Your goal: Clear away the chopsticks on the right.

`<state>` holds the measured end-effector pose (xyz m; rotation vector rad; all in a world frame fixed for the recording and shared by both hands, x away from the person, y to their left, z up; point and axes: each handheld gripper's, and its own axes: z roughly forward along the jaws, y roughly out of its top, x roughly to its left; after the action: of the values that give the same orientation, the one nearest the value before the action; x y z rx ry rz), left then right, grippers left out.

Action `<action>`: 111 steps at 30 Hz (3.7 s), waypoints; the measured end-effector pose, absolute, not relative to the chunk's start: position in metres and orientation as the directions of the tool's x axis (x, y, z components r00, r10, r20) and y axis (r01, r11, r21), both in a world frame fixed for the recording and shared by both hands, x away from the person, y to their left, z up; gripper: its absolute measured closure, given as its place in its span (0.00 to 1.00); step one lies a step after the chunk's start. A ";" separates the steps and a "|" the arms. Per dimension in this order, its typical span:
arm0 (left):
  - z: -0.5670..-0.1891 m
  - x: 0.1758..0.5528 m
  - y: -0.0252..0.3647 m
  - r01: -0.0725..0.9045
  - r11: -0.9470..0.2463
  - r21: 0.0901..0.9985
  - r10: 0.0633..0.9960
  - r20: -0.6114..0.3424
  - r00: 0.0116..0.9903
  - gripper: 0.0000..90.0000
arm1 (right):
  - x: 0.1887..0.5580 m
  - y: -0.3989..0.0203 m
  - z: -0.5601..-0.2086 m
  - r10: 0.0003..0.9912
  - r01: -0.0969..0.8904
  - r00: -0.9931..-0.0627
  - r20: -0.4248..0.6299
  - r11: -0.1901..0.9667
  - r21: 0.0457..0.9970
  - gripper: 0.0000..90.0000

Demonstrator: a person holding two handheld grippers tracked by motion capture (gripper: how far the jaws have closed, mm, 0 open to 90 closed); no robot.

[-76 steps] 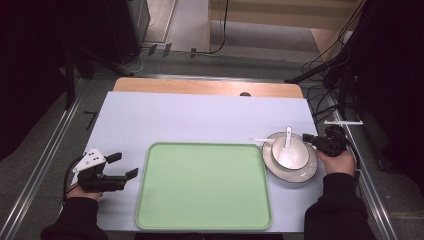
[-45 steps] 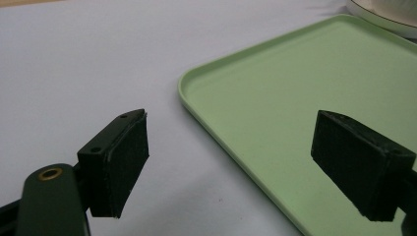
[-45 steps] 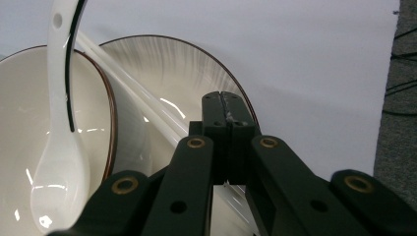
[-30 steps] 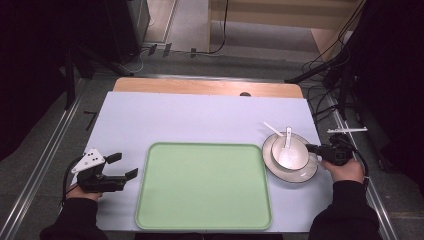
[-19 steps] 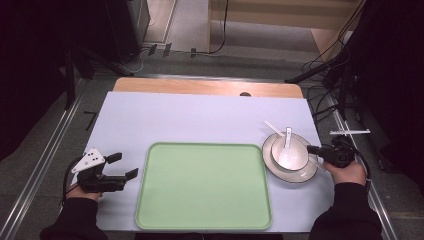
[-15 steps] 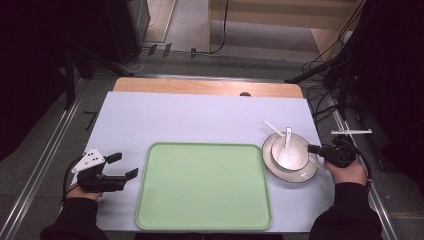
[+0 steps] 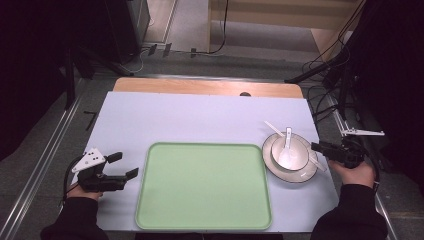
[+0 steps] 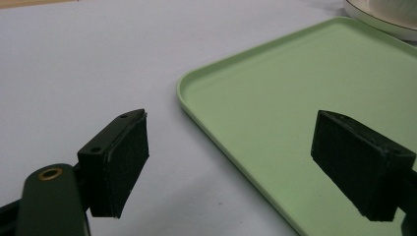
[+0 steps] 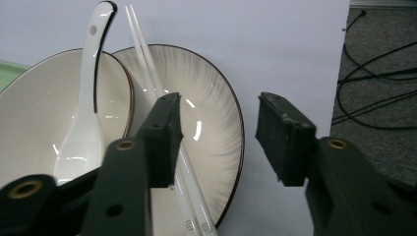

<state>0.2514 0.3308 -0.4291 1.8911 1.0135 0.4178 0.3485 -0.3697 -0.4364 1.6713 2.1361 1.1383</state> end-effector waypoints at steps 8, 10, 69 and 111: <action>-0.429 0.252 0.330 0.474 -0.241 0.847 0.789 -0.114 0.604 0.16 | 0.349 -0.368 -0.442 0.887 0.754 -0.349 0.302 0.074 0.653 0.56; -0.429 0.252 0.330 0.473 -0.240 0.847 0.788 -0.114 0.605 0.16 | 0.350 -0.365 -0.444 0.883 0.755 -0.363 0.298 0.092 0.649 0.59; -0.429 0.252 0.330 0.468 -0.246 0.849 0.788 -0.106 0.607 0.16 | 0.360 -0.369 -0.449 0.848 0.792 -0.369 0.381 0.072 0.606 0.95; -0.428 0.252 0.331 0.469 -0.241 0.850 0.789 -0.110 0.605 0.16 | 0.334 -0.356 -0.392 0.819 0.744 -0.378 0.432 -0.009 0.668 0.95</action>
<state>0.2516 0.3305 -0.4284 1.8906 1.0072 0.4277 0.3342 -0.3559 -0.3917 1.7016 2.1503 1.3514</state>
